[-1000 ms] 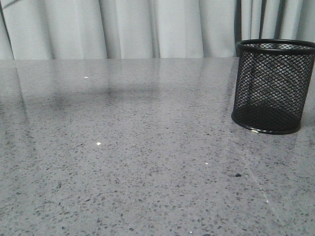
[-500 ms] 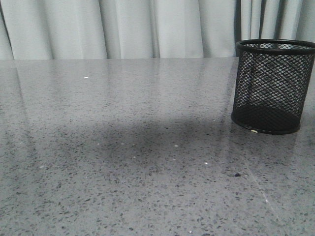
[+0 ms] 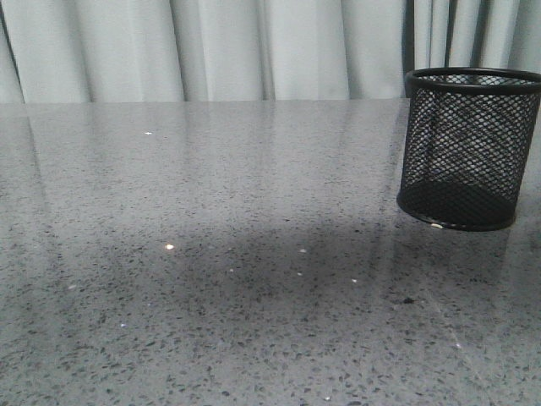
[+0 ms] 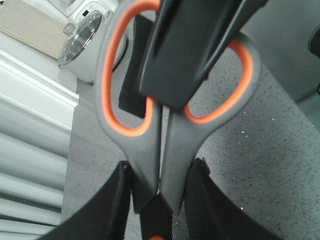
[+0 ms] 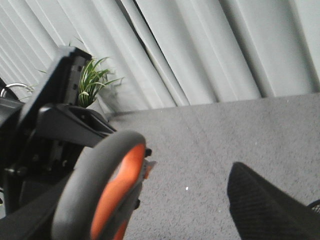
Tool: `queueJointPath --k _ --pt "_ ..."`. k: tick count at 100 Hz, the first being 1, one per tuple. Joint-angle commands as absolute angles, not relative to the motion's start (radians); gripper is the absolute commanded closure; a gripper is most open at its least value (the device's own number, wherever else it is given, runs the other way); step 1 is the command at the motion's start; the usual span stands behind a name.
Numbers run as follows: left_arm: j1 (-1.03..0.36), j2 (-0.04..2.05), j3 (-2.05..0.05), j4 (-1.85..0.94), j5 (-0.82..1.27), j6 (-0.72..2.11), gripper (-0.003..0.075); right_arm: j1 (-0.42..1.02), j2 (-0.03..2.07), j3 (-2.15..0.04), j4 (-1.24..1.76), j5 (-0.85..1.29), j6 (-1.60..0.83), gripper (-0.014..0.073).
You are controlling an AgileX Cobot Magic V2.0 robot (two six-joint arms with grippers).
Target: Put scissors into bucket
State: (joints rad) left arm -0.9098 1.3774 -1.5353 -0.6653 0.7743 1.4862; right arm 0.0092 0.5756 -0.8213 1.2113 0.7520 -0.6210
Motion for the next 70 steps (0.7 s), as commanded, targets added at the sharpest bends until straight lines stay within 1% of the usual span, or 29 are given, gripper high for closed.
queueJointPath --k 1,4,7,9,11,12,14,15,16,17,18,19,21,22,25,40,44,51,63,70 --pt "-0.924 1.332 -1.562 -0.735 0.709 1.483 0.0666 0.010 0.627 -0.854 1.272 0.723 -0.635 0.0097" --pt "-0.924 1.332 -1.562 -0.735 0.709 1.483 0.0666 0.010 0.644 -0.854 1.295 0.738 -0.635 0.0121" --pt "-0.924 1.330 -1.562 -0.735 0.709 1.483 0.0666 0.010 0.657 -0.854 1.316 0.755 -0.635 0.0165" --pt "-0.924 1.330 -1.562 -0.735 0.709 1.483 0.0666 0.010 0.666 -0.854 1.333 0.769 -0.635 0.0211" --pt "-0.924 1.328 -1.562 -0.735 0.709 1.483 0.0666 0.010 0.675 -0.854 1.347 0.785 -0.635 0.0267" --pt "-0.924 1.326 -1.562 -0.735 0.709 1.483 0.0666 0.010 0.678 -0.854 1.350 0.791 -0.635 0.0312" --pt "-0.924 1.326 -1.562 -0.735 0.709 1.483 0.0666 0.010 0.687 -0.854 1.363 0.808 -0.635 0.0360" --pt "-0.924 1.326 -1.562 -0.735 0.709 1.483 0.0666 0.010 0.690 -0.854 1.367 0.814 -0.635 0.0412" --pt "-0.924 1.326 -1.562 -0.735 0.709 1.483 0.0666 0.010 0.696 -0.854 1.374 0.826 -0.635 0.0439" --pt "-0.924 1.326 -1.562 -0.735 0.709 1.483 0.0666 0.010 0.699 -0.854 1.377 0.833 -0.635 0.0494" --pt "-0.924 1.324 -1.562 -0.735 0.709 1.483 0.0666 0.010 0.704 -0.854 1.383 0.845 -0.635 0.0522" --pt "-0.924 1.322 -1.562 -0.735 0.709 1.483 0.0666 0.010 0.707 -0.854 1.385 0.850 -0.639 0.0576" --pt "-0.924 1.320 -1.562 -0.735 0.709 1.483 0.0666 0.010 0.714 -0.854 1.391 0.866 -0.647 0.0629" --pt "-0.924 1.320 -1.562 -0.735 0.709 1.483 0.0666 0.010 0.714 -0.854 1.393 0.871 -0.651 0.0671" --pt "-0.924 1.315 -1.562 -0.739 0.709 1.483 0.0666 0.010 0.724 -0.854 1.401 0.888 -0.663 0.0657" --pt "-0.924 1.277 -1.562 -0.778 0.711 1.470 0.0663 0.010 0.733 -0.854 1.416 0.871 -0.680 0.0657" --pt "-0.924 1.263 -1.562 -0.780 0.713 1.462 0.0649 0.010 0.733 -0.854 1.416 0.860 -0.680 0.0657" --pt "-0.924 1.239 -1.562 -0.780 0.713 1.448 0.0603 0.010 0.733 -0.854 1.416 0.843 -0.682 0.0657" --pt "-0.922 1.197 -1.562 -0.780 0.711 1.448 0.0475 0.010 0.733 -0.854 1.414 0.811 -0.692 0.0657" --pt "-0.922 1.174 -1.562 -0.780 0.708 1.448 0.0431 0.010 0.733 -0.854 1.412 0.792 -0.692 0.0657"
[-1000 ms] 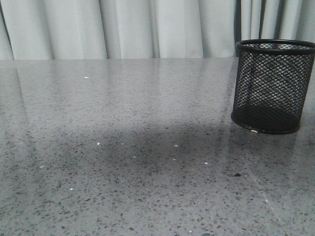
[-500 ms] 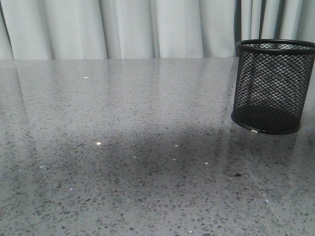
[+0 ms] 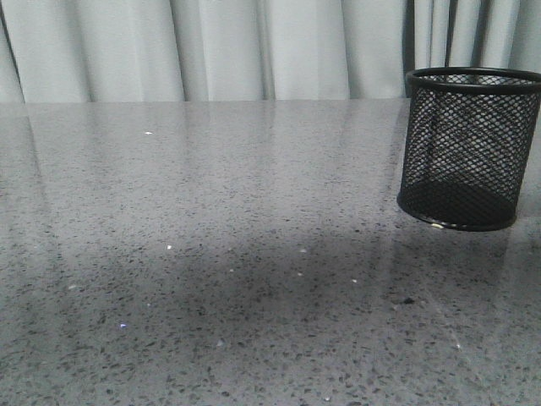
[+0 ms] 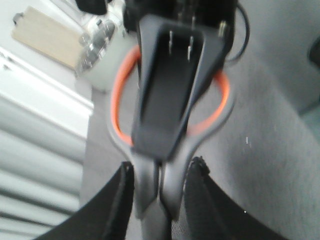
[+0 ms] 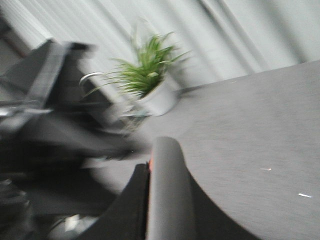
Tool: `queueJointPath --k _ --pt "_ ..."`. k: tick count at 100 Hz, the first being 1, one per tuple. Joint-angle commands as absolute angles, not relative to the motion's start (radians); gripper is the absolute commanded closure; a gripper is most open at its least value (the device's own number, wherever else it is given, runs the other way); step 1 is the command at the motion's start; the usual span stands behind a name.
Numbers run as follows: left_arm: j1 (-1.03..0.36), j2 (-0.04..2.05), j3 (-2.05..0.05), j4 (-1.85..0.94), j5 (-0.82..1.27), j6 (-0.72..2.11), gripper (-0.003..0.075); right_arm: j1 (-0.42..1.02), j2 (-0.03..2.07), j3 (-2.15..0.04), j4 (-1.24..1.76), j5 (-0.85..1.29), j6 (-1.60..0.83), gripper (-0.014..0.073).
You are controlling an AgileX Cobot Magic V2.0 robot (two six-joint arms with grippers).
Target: Put scissors into bucket
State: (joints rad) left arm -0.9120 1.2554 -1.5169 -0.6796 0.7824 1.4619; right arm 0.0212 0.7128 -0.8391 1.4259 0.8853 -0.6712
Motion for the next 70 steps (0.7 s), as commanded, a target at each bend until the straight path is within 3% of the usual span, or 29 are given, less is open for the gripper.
queueJointPath --k 1,12,19,31,50,70 --pt "-0.922 1.170 -1.562 -0.780 0.708 1.448 0.0430 0.010 0.733 -0.854 1.412 0.792 -0.692 0.0657" --pt "-0.922 1.133 -1.562 -0.778 0.708 1.448 0.0448 0.010 0.733 -0.854 1.405 0.777 -0.698 0.0657" --pt "-0.922 1.104 -1.562 -0.758 0.710 1.425 0.0506 0.010 0.733 -0.855 1.389 0.778 -0.698 0.0657" --pt "-0.922 1.045 -1.562 -0.667 0.735 1.295 0.0740 0.010 0.735 -0.913 1.239 0.777 -0.698 0.0657" --pt "-0.922 0.915 -1.522 -0.440 0.757 0.980 0.0740 0.010 0.805 -1.110 0.932 0.877 -0.649 0.0657" --pt "-0.922 0.718 -1.392 -0.291 0.812 0.735 0.0740 0.010 0.971 -1.365 0.603 1.237 -0.498 0.0657"
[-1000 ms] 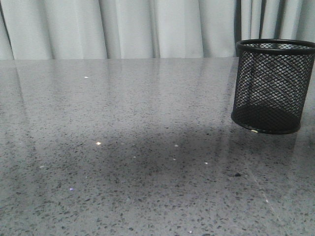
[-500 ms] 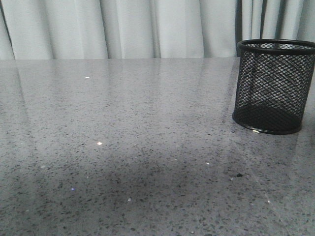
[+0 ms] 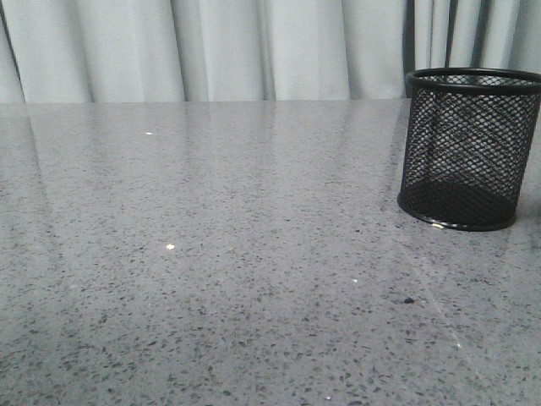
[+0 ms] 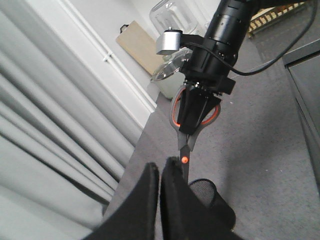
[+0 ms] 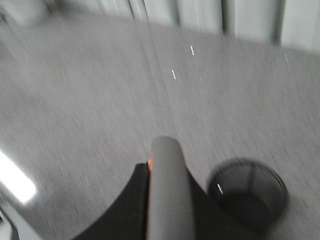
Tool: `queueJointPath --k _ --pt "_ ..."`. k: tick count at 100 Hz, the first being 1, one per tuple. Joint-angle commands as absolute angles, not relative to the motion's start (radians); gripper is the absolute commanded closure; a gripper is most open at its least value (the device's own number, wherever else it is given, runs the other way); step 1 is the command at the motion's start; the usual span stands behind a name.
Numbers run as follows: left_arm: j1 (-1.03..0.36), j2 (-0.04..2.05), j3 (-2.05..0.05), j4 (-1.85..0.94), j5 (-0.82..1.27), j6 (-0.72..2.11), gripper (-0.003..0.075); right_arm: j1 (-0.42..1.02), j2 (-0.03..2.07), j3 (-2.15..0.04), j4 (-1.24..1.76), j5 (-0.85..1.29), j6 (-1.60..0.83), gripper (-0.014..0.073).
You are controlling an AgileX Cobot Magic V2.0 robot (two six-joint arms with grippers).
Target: Put scissors into bucket
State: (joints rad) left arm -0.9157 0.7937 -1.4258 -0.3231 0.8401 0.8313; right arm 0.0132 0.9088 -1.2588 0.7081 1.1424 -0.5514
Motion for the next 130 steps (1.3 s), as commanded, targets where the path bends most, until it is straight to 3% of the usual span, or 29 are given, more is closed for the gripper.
queueJointPath --k 1,38,93,102,121,130 --pt "-0.922 0.711 -1.379 -0.288 0.814 0.735 0.0740 0.010 0.976 -1.371 0.586 1.246 -0.496 0.0657" --pt "-0.922 0.416 -1.104 -0.254 0.824 0.661 0.0740 0.010 1.138 -1.431 0.454 1.278 -0.425 0.0657" --pt "-0.922 0.391 -1.056 -0.256 0.817 0.639 0.0740 0.010 1.353 -1.431 0.515 1.144 -0.428 0.0644" --pt "-0.922 0.391 -1.056 -0.256 0.817 0.639 0.0740 0.010 1.360 -1.431 0.543 1.133 -0.428 0.0566" --pt "-0.922 0.391 -1.056 -0.256 0.817 0.639 0.0740 0.010 1.368 -1.431 0.543 1.129 -0.428 0.0285" --pt "-0.922 0.391 -1.056 -0.256 0.817 0.639 0.0740 0.010 1.368 -1.431 0.543 1.106 -0.428 0.0230"
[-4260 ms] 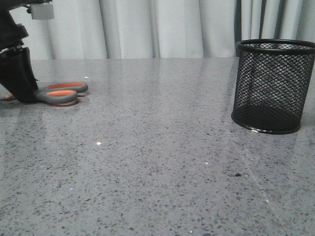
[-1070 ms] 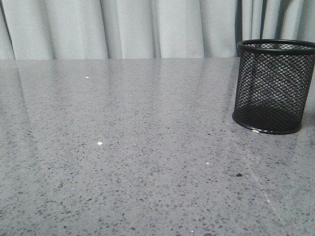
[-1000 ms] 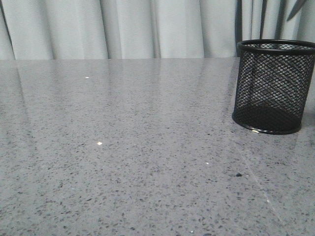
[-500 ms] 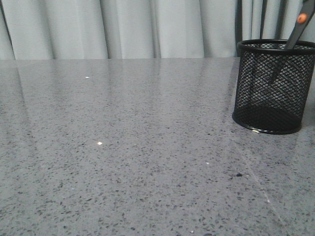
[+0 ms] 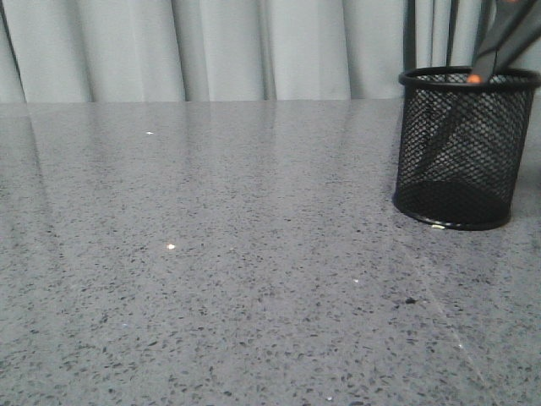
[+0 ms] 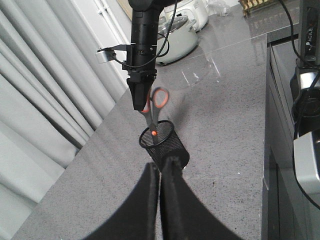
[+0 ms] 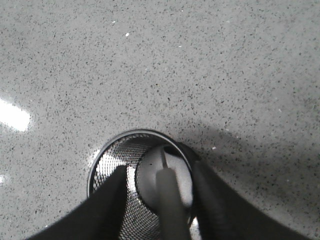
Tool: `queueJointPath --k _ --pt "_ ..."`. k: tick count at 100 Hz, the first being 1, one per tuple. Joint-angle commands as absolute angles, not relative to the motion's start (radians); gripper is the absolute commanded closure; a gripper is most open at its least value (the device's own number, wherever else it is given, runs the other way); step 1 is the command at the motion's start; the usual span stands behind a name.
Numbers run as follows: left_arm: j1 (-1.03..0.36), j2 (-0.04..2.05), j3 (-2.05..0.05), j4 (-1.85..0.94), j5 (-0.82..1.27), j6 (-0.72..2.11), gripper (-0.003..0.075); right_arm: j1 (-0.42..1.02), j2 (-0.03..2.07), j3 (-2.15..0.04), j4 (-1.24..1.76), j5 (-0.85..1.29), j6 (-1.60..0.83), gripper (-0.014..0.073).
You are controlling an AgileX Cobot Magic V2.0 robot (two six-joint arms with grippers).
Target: Put scissors into bucket
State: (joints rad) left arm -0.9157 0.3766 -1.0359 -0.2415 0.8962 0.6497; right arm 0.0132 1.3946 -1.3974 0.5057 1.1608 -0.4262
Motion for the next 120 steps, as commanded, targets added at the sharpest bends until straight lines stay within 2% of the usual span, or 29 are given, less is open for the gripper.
queueJointPath --k 1,19,28,35,46,52,69,100,120 --pt "-0.922 0.391 -1.056 -0.256 0.817 0.639 0.0740 0.010 1.368 -1.431 0.543 1.105 -0.428 0.0227" --pt "-0.922 0.391 -1.056 -0.244 0.801 0.635 0.0740 0.010 1.368 -1.499 0.543 1.099 -0.428 0.0229" --pt "-0.922 0.391 -1.056 -0.161 0.754 0.538 0.0740 0.010 1.359 -1.573 0.546 1.101 -0.428 0.0257" --pt "-0.922 0.391 -1.056 -0.023 0.721 0.390 0.0740 0.010 1.343 -1.628 0.561 1.099 -0.428 0.0356" --pt "-0.922 0.391 -1.056 0.250 0.715 0.131 0.0740 0.010 1.283 -1.668 0.579 1.078 -0.428 0.0671" --pt "-0.922 0.389 -1.047 0.387 0.719 0.020 0.0740 0.010 1.230 -1.660 0.575 1.060 -0.429 0.0637" --pt "-0.922 0.330 -0.945 0.569 0.692 -0.142 0.0740 0.010 1.012 -1.526 0.566 1.025 -0.494 0.0639" --pt "-0.922 0.129 -0.587 0.571 0.443 -0.149 0.0740 0.010 0.422 -0.863 0.517 0.665 -0.538 0.0639" --pt "-0.922 0.106 -0.460 0.523 0.400 -0.149 0.0740 0.010 0.142 -0.592 0.523 0.477 -0.538 0.0639"
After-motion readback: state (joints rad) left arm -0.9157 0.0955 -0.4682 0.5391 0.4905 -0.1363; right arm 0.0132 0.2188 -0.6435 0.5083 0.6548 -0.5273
